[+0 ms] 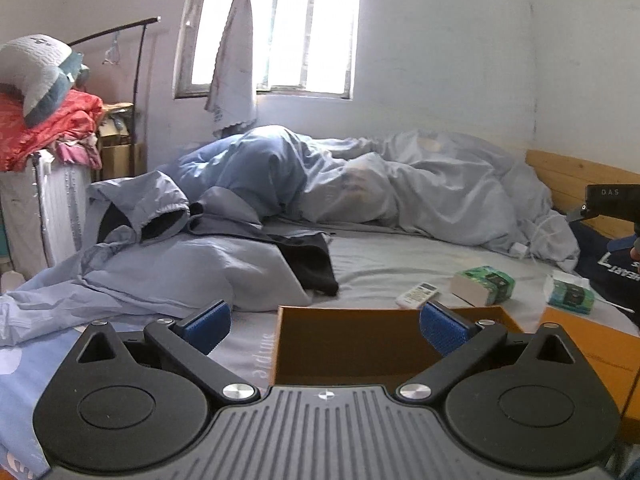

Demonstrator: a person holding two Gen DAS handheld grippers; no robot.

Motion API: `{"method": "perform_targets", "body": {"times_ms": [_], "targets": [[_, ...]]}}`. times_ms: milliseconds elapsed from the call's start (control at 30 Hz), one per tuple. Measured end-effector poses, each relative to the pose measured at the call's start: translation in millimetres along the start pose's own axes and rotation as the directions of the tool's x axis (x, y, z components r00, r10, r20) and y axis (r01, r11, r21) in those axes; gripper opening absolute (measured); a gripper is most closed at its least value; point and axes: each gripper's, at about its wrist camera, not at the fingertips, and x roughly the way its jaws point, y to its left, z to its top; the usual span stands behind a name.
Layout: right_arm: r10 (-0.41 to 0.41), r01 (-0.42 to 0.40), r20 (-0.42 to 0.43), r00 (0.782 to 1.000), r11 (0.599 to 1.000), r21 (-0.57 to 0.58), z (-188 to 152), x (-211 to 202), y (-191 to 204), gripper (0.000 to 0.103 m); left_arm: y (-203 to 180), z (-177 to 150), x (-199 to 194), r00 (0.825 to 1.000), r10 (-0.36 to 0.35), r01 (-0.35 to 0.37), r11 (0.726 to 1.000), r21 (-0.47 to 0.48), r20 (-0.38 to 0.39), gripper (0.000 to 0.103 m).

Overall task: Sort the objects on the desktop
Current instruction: 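Move the right tool toward the green Face tissue pack and close on it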

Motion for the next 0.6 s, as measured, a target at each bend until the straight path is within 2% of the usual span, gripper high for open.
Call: {"method": "perform_targets", "body": {"times_ms": [133,333,600], "targets": [[-0.004,0.004,-0.016,1.0,1.0,0.009,5.7,23.8,5.0,0.103,6.0,-0.6,0.2,0.999,0.052,-0.052,0.998,-0.022,0.005,0.103],[-0.014,0.017,-0.059,0.998,0.998,0.057,8.4,70.2,5.4,0.103,16.0,1.3,3.8,0.997,0.071,-0.072,0.995,-0.067,-0.014,0.103],[0.001,0.025,-0.136,0.991,0.981,0.193,18.0,130.5,-6.4,0.103,21.1,3.3,4.9,0.996,0.076,-0.081,0.989,-0.123,-0.046,0.103]]}}
